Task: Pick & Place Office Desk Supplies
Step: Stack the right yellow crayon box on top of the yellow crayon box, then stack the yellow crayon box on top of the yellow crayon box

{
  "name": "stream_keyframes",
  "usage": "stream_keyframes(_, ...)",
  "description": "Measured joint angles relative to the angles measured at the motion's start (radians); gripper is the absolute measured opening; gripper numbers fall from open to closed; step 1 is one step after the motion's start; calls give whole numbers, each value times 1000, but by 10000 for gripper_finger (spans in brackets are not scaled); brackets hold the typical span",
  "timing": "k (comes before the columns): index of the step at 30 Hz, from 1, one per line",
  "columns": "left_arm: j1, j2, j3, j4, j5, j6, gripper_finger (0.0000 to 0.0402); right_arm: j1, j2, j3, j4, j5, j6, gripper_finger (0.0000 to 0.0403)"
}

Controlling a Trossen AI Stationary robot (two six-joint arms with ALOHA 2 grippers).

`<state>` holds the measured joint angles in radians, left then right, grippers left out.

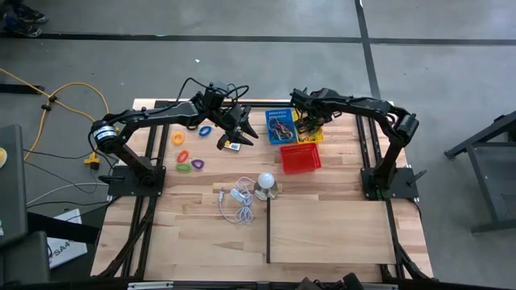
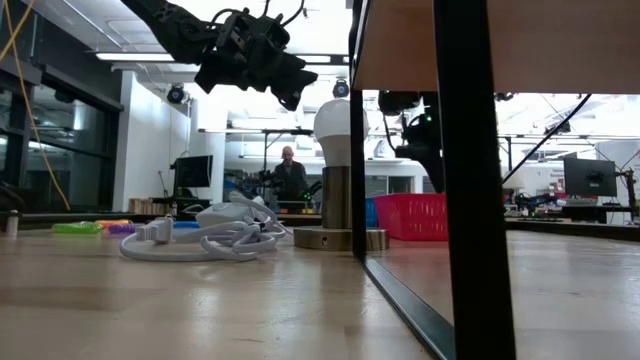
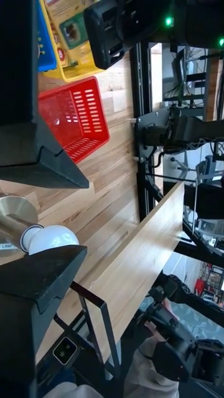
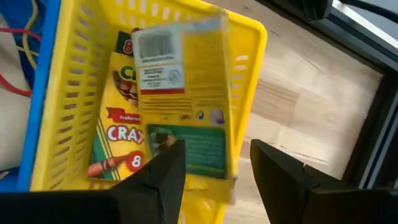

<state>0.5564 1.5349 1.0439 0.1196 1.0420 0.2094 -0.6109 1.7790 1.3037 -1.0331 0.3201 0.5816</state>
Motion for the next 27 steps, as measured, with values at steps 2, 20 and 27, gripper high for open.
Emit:
stream_keyframes(2,0,0,0,0,0,0,152,4,0,0,4,-6,1,168)
stream_keyframes(20,3,0,0,0,-4,-5,152,42,-42,0,46,-9,-56,168)
stream_keyframes(27,81,0,0,0,-50,-93,152,53,-190,1,62,-61,-151,168)
